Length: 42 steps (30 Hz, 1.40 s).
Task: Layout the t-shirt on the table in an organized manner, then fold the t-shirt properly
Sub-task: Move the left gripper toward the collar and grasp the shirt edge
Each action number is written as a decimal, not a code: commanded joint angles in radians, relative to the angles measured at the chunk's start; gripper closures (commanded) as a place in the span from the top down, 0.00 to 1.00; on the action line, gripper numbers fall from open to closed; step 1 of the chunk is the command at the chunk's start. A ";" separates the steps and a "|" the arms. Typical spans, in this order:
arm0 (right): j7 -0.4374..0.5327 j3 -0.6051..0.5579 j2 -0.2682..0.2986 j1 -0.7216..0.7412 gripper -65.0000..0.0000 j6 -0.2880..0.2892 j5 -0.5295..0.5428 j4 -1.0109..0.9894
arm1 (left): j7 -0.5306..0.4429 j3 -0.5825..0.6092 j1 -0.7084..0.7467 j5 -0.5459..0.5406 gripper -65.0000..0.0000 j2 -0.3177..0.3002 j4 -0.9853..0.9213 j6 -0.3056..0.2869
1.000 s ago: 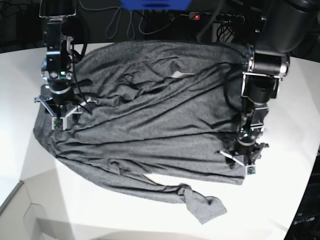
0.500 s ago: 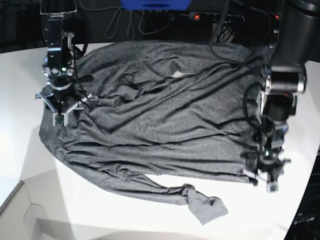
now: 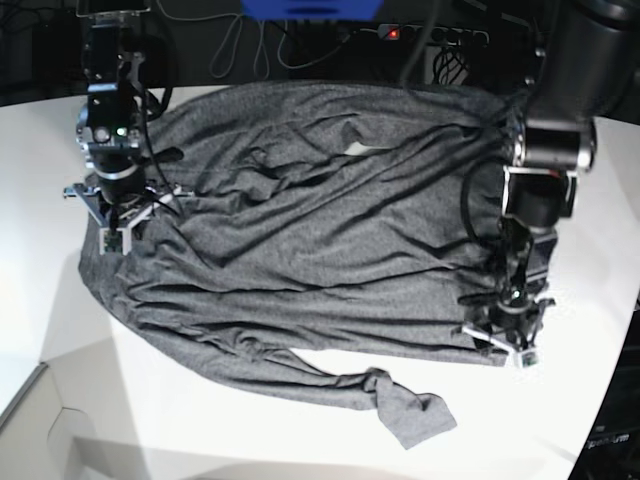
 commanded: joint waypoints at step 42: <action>-0.054 -0.027 0.069 0.241 0.00 0.149 -0.005 -0.403 | 0.420 -0.218 0.603 -0.125 0.45 -0.057 0.688 0.002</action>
